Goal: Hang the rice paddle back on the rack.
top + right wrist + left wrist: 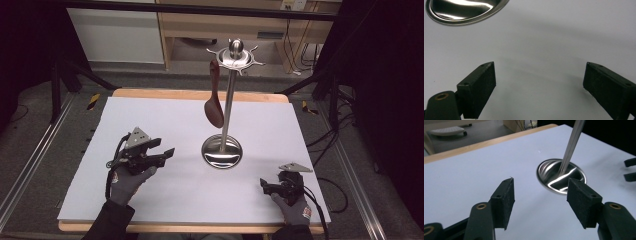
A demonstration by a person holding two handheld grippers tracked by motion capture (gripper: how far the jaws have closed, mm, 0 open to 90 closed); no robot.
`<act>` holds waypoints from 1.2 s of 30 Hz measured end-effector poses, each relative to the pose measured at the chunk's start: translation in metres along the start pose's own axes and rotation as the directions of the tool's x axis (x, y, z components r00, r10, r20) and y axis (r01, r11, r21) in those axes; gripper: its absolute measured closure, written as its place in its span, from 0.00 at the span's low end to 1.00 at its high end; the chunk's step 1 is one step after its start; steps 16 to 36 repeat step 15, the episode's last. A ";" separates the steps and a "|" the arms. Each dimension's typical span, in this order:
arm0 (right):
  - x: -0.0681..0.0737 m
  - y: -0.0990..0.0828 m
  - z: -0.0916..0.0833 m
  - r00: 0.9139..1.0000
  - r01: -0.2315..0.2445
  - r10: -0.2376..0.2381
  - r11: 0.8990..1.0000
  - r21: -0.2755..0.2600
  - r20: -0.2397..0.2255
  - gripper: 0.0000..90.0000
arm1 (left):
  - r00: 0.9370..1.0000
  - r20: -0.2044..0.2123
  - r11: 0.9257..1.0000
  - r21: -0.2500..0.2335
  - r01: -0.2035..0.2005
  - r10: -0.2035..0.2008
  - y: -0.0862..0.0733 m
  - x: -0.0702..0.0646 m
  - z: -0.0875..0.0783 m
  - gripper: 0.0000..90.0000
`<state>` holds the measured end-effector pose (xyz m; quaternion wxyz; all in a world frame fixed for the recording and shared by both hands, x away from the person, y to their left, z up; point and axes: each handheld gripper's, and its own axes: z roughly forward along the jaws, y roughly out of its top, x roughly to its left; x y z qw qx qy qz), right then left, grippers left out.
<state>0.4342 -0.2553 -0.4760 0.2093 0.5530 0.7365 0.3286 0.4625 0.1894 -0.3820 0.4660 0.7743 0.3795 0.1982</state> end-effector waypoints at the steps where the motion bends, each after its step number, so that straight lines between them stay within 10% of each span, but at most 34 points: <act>1: 0.000 0.000 0.000 1.000 0.003 -0.003 1.000 0.002 0.003 0.13 | 1.000 -0.006 1.000 0.006 0.004 -0.004 -0.005 0.002 0.000 0.42; 15: -0.001 -0.001 -0.002 1.000 0.017 -0.017 1.000 0.008 0.019 0.12 | 0.995 -0.074 0.997 0.040 0.065 -0.061 -0.055 0.024 -0.008 0.41; 36: -0.001 -0.001 -0.002 1.000 0.017 -0.017 1.000 0.008 0.019 0.12 | 0.995 -0.074 0.997 0.040 0.065 -0.061 -0.055 0.024 -0.008 0.41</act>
